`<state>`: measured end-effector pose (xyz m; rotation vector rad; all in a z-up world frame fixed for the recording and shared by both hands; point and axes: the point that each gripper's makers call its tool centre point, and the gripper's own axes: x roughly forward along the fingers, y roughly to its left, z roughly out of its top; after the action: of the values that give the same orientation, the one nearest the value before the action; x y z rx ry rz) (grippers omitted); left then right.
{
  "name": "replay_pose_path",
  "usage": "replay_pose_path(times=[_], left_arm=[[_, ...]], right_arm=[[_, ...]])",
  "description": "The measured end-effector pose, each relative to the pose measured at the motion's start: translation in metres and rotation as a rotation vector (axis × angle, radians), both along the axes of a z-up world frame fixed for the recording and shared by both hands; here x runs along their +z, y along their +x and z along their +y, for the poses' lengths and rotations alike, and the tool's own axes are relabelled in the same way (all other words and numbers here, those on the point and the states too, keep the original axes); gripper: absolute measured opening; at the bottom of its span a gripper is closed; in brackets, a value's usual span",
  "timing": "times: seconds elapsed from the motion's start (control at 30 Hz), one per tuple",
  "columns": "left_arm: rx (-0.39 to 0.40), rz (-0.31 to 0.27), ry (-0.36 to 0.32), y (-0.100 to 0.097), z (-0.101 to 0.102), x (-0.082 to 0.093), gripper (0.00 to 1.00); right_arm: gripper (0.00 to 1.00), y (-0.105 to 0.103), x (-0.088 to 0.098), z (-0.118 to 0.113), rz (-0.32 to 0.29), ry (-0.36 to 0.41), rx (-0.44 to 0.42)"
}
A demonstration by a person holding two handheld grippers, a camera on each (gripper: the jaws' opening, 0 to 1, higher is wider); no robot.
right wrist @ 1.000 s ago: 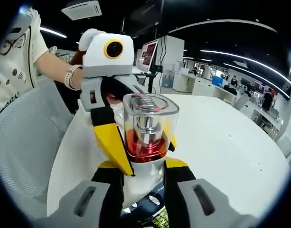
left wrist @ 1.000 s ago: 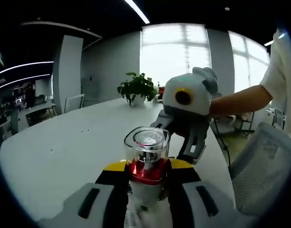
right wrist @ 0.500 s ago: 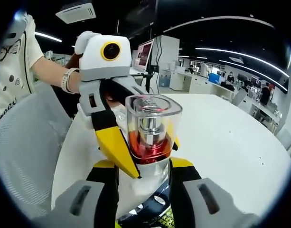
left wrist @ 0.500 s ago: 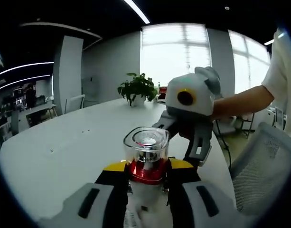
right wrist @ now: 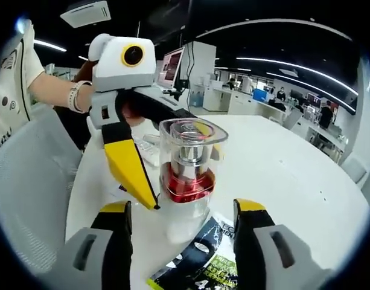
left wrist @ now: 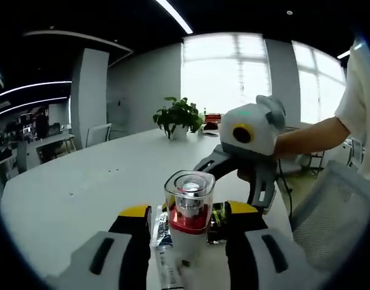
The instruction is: Arrange the skincare products in the storage area until every visible bottle or jar stands upright without overlapping.
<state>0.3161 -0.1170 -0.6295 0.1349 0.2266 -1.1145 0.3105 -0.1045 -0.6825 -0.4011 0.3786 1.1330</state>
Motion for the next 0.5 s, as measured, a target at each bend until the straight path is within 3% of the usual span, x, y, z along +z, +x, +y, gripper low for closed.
replay_pose_path(times=[0.5], left_arm=[[0.043, 0.008, 0.045, -0.01, 0.021, 0.004, 0.59]], right_arm=[[0.92, -0.008, 0.014, -0.01, 0.01, -0.004, -0.112]])
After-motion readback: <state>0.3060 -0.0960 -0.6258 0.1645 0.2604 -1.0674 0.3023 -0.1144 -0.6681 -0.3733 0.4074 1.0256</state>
